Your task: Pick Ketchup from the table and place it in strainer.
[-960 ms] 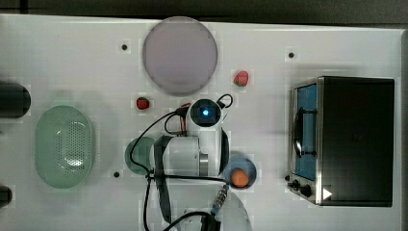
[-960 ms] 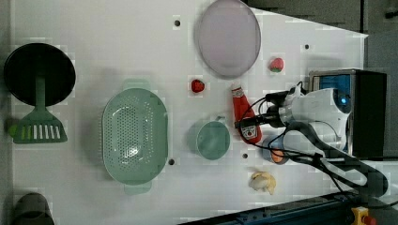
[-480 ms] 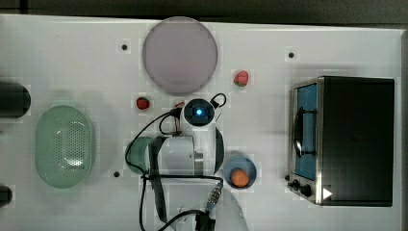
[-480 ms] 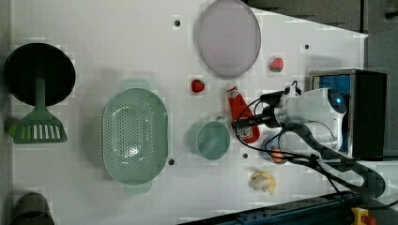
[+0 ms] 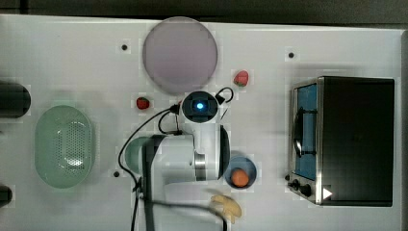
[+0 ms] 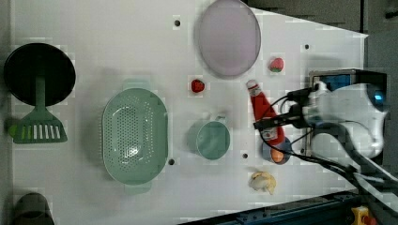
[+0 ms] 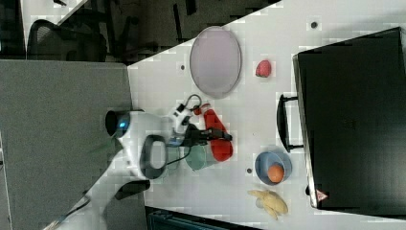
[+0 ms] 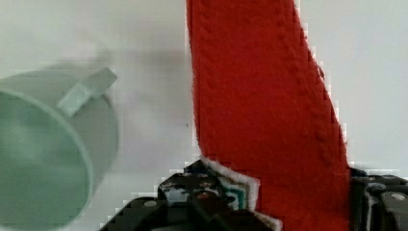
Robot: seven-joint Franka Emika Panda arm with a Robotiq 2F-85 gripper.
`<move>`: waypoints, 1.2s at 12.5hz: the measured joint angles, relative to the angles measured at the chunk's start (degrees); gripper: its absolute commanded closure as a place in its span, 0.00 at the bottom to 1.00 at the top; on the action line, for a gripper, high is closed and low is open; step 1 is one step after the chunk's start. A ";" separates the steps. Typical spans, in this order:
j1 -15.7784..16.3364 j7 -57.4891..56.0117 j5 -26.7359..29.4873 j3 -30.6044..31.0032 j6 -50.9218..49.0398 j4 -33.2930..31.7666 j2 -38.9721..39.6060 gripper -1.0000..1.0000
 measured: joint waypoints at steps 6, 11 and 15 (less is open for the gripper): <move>0.00 6.13 0.35 7.56 -13.04 10.18 -19.30 0.37; 3.82 23.99 4.59 21.03 -8.50 13.09 -13.35 0.37; 7.37 34.62 4.58 30.40 1.43 10.52 -0.93 0.37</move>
